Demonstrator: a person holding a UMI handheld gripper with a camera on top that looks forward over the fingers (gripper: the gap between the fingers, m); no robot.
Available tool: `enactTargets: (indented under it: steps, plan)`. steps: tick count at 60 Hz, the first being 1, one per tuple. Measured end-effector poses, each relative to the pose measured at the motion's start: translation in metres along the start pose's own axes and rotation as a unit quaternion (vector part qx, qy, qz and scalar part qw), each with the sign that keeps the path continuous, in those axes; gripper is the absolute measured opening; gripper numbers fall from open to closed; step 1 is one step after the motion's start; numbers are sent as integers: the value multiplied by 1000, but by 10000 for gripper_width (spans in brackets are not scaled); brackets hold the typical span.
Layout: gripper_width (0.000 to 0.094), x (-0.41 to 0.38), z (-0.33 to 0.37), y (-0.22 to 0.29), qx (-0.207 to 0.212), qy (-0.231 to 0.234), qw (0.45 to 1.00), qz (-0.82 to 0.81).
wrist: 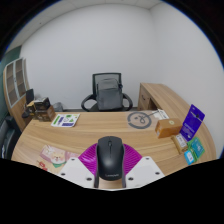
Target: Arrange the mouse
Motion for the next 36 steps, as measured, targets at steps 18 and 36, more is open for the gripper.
enactTargets:
  steps: [18, 36]
  plan:
    - [306, -207, -17, 11, -6, 80, 996, 36]
    - [307, -283, -64, -78, -68, 83, 993, 56]
Point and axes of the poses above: the point between the fingertips, and its own axes, seen from behind it with the camera up: x to the right, y up, z backward, against the way the camera looks, the point moved 2 cm from there along z, backward, against the way the camera looks, and after that the axes turned 12 degrees about z, right-handed, at the moved point
